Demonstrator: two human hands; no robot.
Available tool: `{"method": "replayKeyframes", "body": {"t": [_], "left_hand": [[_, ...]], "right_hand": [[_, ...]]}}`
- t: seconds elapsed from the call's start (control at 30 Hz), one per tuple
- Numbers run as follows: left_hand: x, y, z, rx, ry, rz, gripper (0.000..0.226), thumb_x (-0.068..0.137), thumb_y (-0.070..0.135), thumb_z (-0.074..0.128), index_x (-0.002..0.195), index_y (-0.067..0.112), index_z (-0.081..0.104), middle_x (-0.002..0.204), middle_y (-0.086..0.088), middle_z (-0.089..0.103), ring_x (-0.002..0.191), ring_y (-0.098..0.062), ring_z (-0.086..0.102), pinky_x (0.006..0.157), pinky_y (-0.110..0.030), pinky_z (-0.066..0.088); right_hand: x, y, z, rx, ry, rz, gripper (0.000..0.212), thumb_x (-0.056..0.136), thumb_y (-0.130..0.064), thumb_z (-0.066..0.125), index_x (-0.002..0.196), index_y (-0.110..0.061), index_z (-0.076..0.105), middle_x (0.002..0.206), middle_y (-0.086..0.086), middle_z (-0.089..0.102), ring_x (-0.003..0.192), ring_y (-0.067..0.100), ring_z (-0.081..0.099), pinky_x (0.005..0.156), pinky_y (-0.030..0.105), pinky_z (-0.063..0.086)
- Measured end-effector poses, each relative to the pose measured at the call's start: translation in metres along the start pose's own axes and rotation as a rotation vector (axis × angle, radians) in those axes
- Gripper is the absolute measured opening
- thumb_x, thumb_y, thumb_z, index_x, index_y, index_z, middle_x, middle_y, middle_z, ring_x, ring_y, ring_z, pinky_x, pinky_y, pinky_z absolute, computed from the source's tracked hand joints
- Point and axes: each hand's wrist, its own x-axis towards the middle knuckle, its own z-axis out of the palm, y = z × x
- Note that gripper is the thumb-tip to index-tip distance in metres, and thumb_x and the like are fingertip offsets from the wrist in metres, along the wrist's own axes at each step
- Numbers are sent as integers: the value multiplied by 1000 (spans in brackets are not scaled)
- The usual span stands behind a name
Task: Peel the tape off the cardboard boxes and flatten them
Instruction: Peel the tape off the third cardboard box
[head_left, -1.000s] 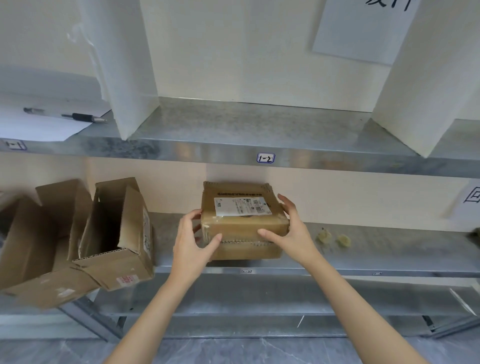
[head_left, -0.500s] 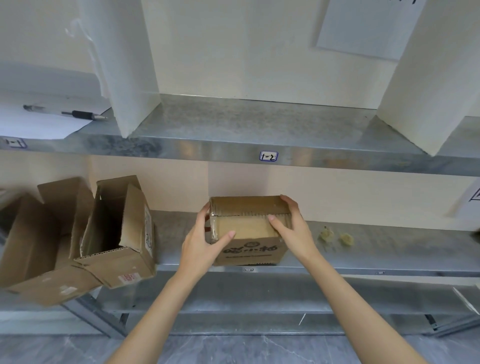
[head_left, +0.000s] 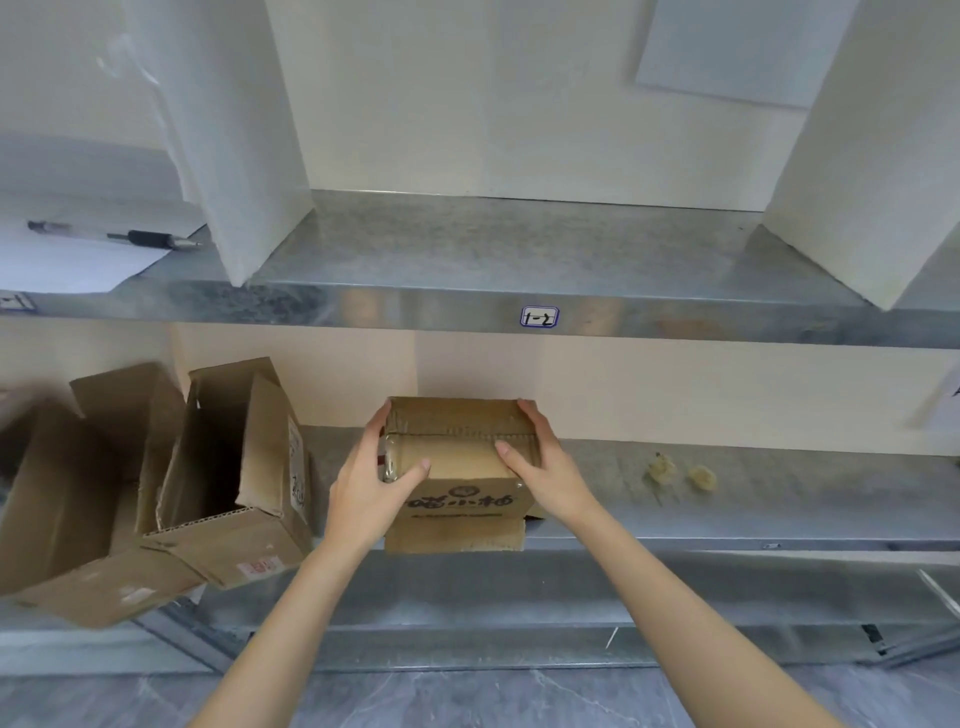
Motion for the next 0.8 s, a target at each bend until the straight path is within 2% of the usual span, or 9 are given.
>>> {"method": "replayKeyframes", "body": {"t": [0.1, 0.23, 0.4, 0.53, 0.57, 0.6, 0.67, 0.73, 0.8], "left_hand": [[3, -5, 0, 0, -6, -25, 81, 85, 43, 73, 149, 49, 24, 149, 9, 45, 137, -19, 42, 108, -43, 38], [7, -7, 8, -29, -26, -47, 81, 83, 45, 74, 148, 47, 25, 147, 4, 48, 134, -22, 45, 106, -42, 38], [4, -1, 25, -45, -37, -17, 81, 82, 46, 73, 147, 48, 25, 146, 9, 49, 132, -19, 47, 107, -41, 40], [9, -3, 30, -57, -49, -1, 82, 83, 43, 75, 149, 44, 26, 145, 10, 49, 134, -17, 46, 108, -40, 40], [12, -3, 30, -59, -57, 4, 83, 83, 42, 75, 150, 43, 26, 146, 10, 49, 135, -16, 45, 108, -39, 39], [16, -4, 31, -61, -66, 2, 84, 83, 42, 75, 151, 41, 25, 146, 10, 49, 135, -16, 45, 108, -37, 39], [25, -4, 33, -69, -90, -18, 86, 82, 43, 75, 152, 40, 25, 146, 9, 50, 133, -15, 47, 108, -34, 40], [34, -6, 35, -80, -119, -46, 89, 80, 47, 75, 152, 39, 25, 146, 7, 50, 132, -17, 49, 109, -39, 42], [39, -8, 38, -79, -151, -82, 88, 82, 46, 75, 153, 35, 25, 150, 5, 47, 136, -19, 46, 110, -43, 41]], "right_hand": [[3, 2, 4, -15, 9, -7, 67, 93, -40, 61, 150, -31, 28, 154, -13, 32, 135, -4, 28, 107, 15, 21], [12, 6, -2, -102, 57, -23, 64, 92, -43, 62, 148, -31, 33, 151, -8, 39, 137, 8, 36, 110, 25, 31], [9, 11, -13, -237, 172, 10, 55, 90, -49, 59, 139, -42, 35, 141, -9, 47, 118, 13, 53, 89, 33, 47], [8, 15, -14, -273, 166, 22, 57, 93, -53, 53, 144, -41, 31, 147, -14, 40, 98, 9, 57, 82, 29, 45], [10, 15, -13, -254, 145, 27, 59, 94, -52, 53, 146, -40, 29, 150, -14, 37, 102, 7, 55, 83, 27, 42], [13, 15, -12, -217, 124, 31, 61, 94, -50, 54, 148, -38, 27, 153, -14, 34, 114, 7, 52, 88, 24, 39], [21, 18, -10, -111, 88, 45, 67, 94, -44, 58, 151, -33, 25, 156, -11, 30, 137, 9, 37, 101, 20, 30], [28, 22, -8, -53, 54, 98, 71, 92, -43, 61, 151, -30, 24, 155, -8, 32, 140, 11, 32, 106, 20, 25], [32, 24, -7, -50, 18, 151, 70, 91, -44, 62, 150, -30, 26, 149, -6, 39, 135, 15, 39, 103, 21, 30]]}}
